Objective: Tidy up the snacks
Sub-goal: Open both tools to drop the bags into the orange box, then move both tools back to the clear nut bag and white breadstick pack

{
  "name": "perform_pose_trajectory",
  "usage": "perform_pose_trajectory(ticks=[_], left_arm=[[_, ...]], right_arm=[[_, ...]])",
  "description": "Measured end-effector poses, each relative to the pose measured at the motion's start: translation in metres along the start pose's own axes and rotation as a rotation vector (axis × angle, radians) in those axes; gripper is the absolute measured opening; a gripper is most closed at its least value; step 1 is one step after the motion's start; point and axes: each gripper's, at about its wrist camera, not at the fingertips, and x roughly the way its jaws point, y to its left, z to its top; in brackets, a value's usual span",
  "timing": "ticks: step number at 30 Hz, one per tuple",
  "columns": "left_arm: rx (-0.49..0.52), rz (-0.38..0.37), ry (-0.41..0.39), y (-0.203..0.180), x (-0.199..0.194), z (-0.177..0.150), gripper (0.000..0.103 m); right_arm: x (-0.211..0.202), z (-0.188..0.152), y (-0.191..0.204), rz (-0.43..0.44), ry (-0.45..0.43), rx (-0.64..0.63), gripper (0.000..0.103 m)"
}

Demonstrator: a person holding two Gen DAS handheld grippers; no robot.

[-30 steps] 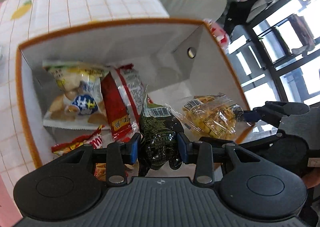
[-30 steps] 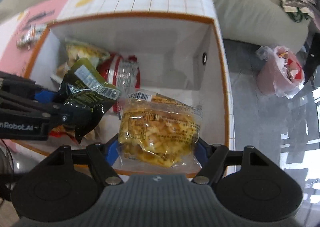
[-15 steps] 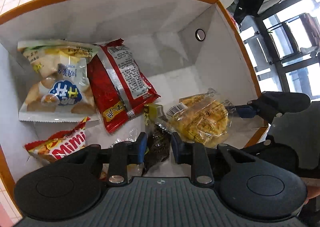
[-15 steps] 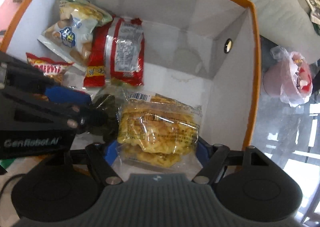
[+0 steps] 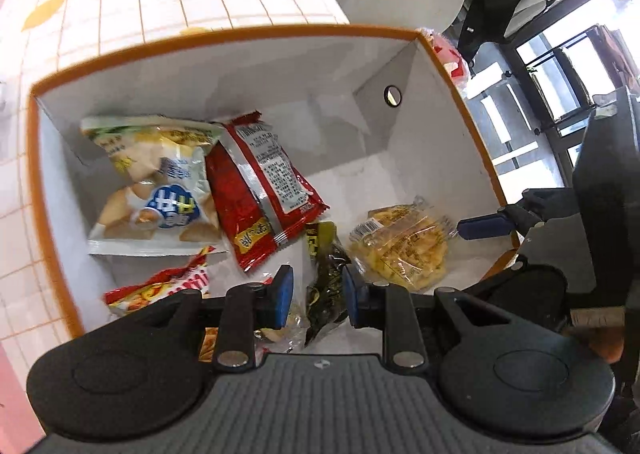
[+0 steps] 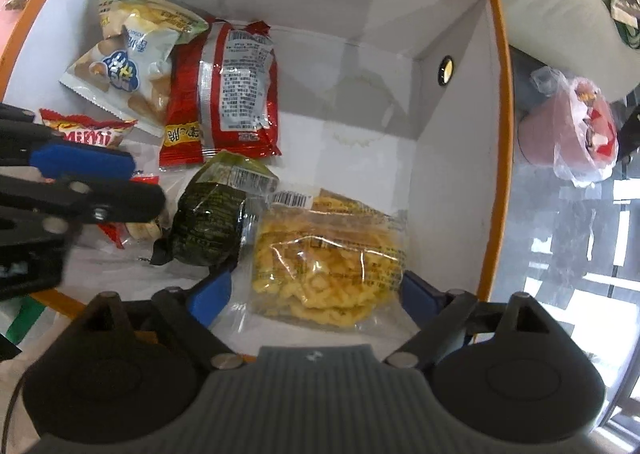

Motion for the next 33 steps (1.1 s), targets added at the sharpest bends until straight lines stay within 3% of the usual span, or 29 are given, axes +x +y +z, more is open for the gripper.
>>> perform_pose_trajectory(ticks=[10, 19, 28, 33], left_arm=[[0.023, 0.017, -0.099, 0.008, -0.052, -0.015, 0.030], [0.145, 0.101, -0.198, 0.019, -0.113, -0.038, 0.034], [0.163, 0.136, -0.281, 0.051, -0.160, -0.068, 0.038], [0.132, 0.157, -0.367, 0.080, -0.182, -0.085, 0.039]], right_arm=[[-0.031, -0.007, 0.015, 0.010, -0.056, 0.027, 0.088], [-0.071, -0.015, 0.051, 0.045, -0.162, 0.067, 0.088], [-0.114, -0.027, 0.100, 0.134, -0.343, 0.135, 0.089], [-0.123, -0.038, 0.131, 0.145, -0.513, 0.195, 0.089]])
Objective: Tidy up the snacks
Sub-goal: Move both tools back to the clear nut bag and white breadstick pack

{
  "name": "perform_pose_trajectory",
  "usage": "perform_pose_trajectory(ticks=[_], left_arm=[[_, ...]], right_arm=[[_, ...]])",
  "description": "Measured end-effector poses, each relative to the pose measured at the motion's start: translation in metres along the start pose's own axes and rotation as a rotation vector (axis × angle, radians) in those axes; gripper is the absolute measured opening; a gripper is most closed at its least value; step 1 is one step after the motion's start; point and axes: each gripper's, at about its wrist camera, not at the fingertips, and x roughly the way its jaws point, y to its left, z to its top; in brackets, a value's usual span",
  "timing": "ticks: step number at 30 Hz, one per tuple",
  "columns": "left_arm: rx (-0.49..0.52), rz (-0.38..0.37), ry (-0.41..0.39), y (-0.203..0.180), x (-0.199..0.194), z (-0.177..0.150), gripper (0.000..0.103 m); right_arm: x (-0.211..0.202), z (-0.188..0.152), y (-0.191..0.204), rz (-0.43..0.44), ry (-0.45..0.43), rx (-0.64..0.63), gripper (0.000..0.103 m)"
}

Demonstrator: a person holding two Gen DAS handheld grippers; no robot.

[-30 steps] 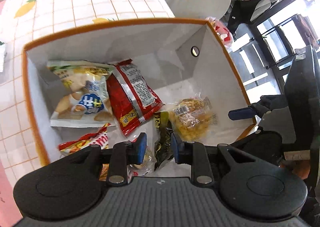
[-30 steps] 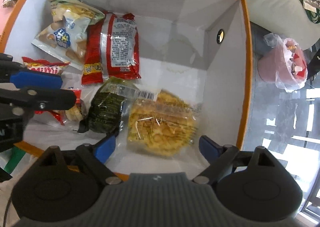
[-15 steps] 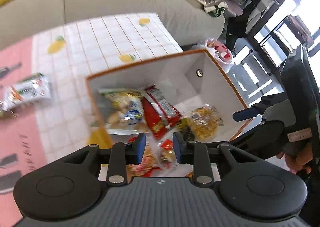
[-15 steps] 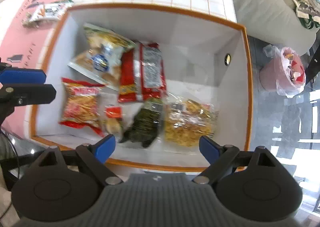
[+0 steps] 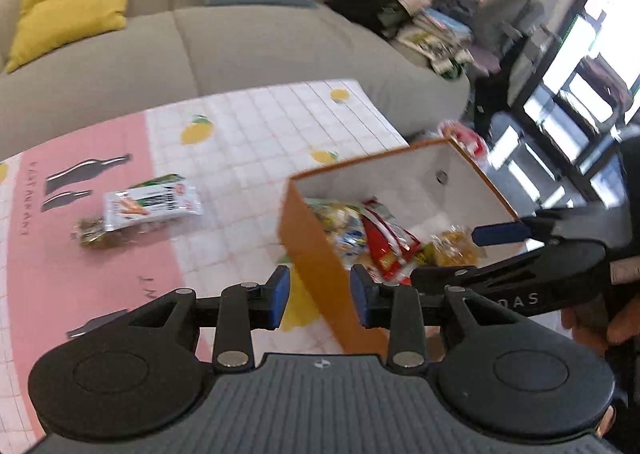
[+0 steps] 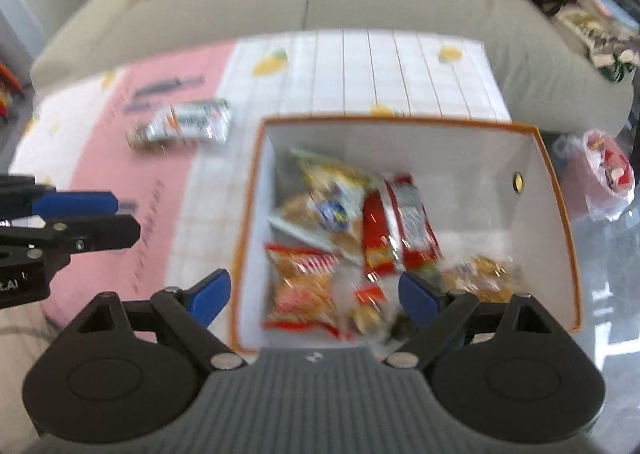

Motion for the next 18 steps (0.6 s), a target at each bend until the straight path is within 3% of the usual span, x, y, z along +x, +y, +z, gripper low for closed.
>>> perform_pose_trajectory(ticks=[5, 10, 12, 14, 18], left_arm=[[-0.084, 0.017, -0.085, 0.038, -0.013, -0.017, 0.039], [-0.190, 0.046, -0.119, 0.079, -0.016, -0.032, 0.039], [-0.216, 0.060, -0.128, 0.093, -0.015, -0.035, 0.039], [-0.219, 0.088, -0.130, 0.105, -0.014, -0.037, 0.039], [-0.197, 0.123, -0.115, 0.126, -0.004, -0.035, 0.039]], right_arm=[[-0.003, -0.014, 0.029, 0.047, -0.213, 0.088, 0.088], [0.007, -0.021, 0.065, 0.066, -0.349, 0.109, 0.081], [0.016, -0.020, 0.081, 0.080, -0.371, 0.092, 0.080], [0.027, -0.018, 0.096, 0.084, -0.386, 0.053, 0.071], [0.052, -0.011, 0.113, 0.091, -0.367, -0.016, 0.069]])
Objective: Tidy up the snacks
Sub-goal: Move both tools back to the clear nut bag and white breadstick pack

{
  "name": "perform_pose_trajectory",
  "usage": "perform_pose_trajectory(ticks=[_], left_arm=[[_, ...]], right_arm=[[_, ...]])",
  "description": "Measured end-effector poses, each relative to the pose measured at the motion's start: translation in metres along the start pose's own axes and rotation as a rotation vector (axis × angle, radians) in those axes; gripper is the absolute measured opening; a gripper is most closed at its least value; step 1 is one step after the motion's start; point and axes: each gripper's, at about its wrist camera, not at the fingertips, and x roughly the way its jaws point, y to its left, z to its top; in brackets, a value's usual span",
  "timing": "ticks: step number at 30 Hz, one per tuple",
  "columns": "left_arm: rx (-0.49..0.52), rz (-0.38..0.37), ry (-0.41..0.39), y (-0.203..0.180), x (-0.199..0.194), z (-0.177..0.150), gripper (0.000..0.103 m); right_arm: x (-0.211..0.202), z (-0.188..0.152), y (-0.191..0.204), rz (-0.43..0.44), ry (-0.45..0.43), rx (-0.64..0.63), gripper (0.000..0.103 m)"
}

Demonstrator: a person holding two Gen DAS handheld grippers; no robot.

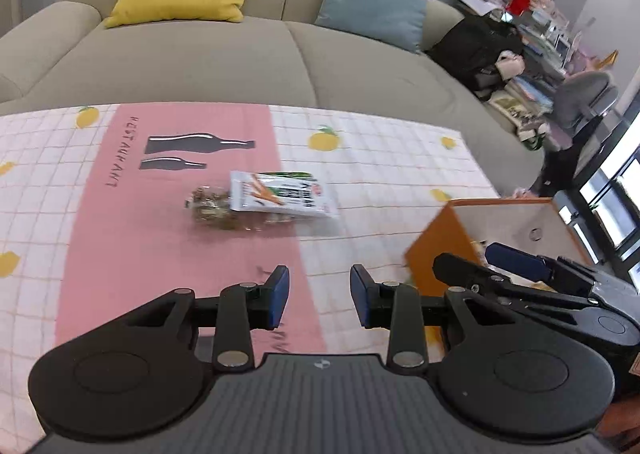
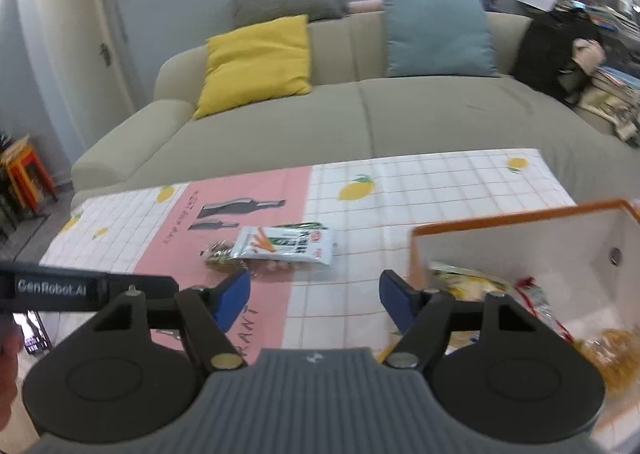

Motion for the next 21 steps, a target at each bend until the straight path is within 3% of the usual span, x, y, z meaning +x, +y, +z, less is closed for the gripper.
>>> perform_pose_trajectory(ticks=[6, 11, 21], left_arm=[[0.053, 0.050, 0.046, 0.022, 0.033, 0.008, 0.039], [0.020, 0.077, 0.052, 0.048, 0.064, 0.018, 0.056], [-0.037, 0.124, 0.062, 0.090, 0.121, 0.040, 0.072]], right_arm=[[0.052, 0.000, 0.012, -0.007, 0.055, -0.110, 0.069], [0.092, 0.001, 0.019, -0.026, 0.084, -0.224, 0.067], [0.175, 0.007, 0.039, -0.027, 0.122, -0.441, 0.063]])
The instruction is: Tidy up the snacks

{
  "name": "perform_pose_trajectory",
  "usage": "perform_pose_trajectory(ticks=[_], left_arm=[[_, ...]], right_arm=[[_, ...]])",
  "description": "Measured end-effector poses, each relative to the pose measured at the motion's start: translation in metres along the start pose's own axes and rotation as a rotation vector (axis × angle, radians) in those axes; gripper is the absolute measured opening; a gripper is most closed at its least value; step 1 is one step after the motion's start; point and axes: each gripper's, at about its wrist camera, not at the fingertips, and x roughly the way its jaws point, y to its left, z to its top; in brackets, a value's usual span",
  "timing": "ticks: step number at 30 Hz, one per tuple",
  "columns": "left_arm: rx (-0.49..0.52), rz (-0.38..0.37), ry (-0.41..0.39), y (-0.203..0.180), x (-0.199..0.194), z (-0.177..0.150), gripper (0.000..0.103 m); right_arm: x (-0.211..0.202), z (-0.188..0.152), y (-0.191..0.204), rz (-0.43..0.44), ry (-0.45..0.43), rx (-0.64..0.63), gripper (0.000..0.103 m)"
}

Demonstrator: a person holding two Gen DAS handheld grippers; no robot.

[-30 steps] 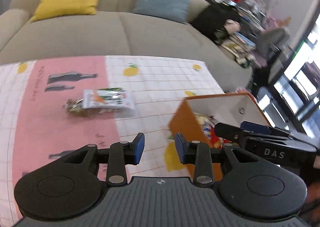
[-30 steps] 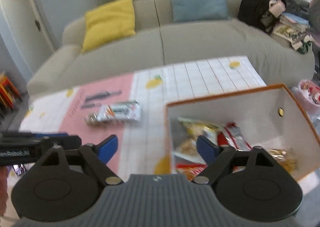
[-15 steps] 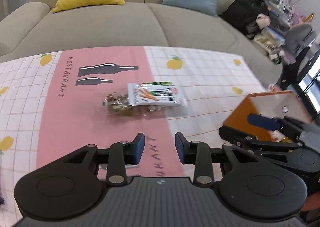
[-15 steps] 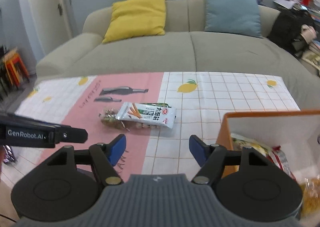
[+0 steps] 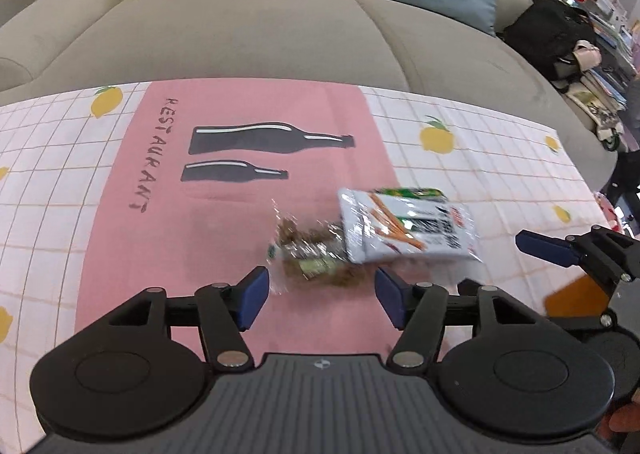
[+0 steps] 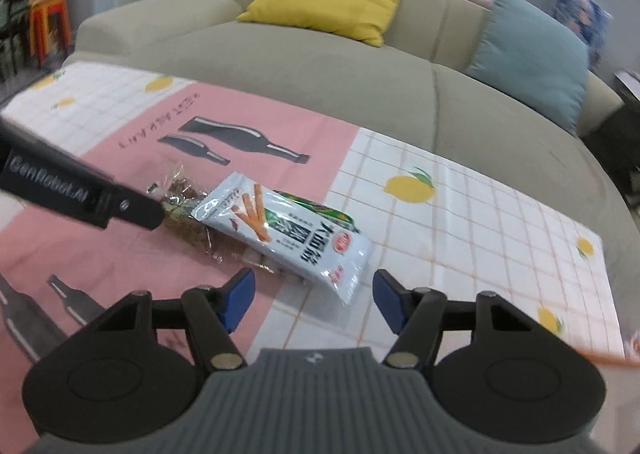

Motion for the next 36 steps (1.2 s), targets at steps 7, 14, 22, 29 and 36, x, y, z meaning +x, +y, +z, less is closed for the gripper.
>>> perform_pose_trajectory(ticks=[7, 14, 22, 29, 36], left_arm=[[-0.017, -0.036, 0.020, 0.011, 0.036, 0.011, 0.075], [-0.053, -0.075, 0.025, 0.016, 0.053, 0.012, 0.078], [-0.081, -0.091, 0.020, 0.014, 0.051, 0.001, 0.068], [-0.147, -0.027, 0.065, 0.009, 0.037, -0.012, 0.058], [-0.180, 0.029, 0.071, 0.007, 0.019, -0.030, 0.054]], right_arm=[[0.033, 0.014, 0.011, 0.039, -0.025, -0.151, 0.065], [0.055, 0.018, 0.007, 0.087, -0.020, -0.147, 0.070], [0.051, 0.013, 0.006, 0.111, -0.013, -0.069, 0.056], [0.038, 0.005, 0.014, 0.073, -0.010, -0.094, 0.001], [0.025, -0.015, 0.016, 0.130, 0.059, 0.007, 0.000]])
